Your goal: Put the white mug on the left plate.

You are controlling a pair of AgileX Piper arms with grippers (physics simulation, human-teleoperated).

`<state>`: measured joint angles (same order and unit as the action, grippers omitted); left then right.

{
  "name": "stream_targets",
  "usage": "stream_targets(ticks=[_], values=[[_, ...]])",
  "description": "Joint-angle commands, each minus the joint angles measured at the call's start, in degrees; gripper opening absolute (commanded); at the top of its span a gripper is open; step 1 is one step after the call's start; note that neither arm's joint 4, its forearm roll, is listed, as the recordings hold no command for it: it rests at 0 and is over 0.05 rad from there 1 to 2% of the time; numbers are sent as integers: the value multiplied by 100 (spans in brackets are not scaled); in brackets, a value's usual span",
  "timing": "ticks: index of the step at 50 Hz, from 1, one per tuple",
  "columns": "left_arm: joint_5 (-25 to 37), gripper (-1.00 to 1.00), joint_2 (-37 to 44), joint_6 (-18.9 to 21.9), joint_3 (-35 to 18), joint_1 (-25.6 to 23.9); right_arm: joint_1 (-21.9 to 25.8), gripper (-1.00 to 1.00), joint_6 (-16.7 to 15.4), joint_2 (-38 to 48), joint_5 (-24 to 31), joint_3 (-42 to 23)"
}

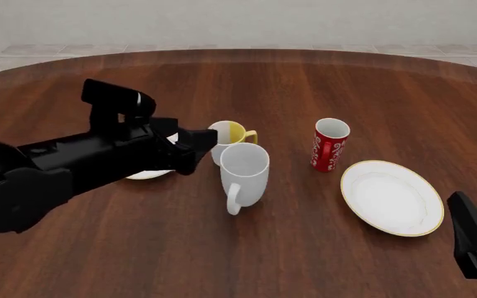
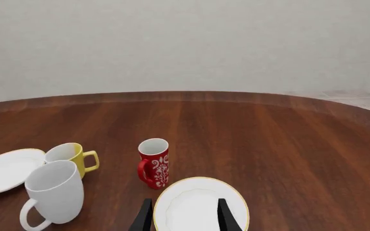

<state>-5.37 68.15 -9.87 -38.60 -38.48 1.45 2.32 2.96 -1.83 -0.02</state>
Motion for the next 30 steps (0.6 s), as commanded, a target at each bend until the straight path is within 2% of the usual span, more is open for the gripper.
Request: stream_targets(ticks=[1,30], values=[[-104,100,222,-24,12,-11,4,100,4,0,2,0],[-384,100,587,-66,68,-10,-8,100,35,-231,191,0]])
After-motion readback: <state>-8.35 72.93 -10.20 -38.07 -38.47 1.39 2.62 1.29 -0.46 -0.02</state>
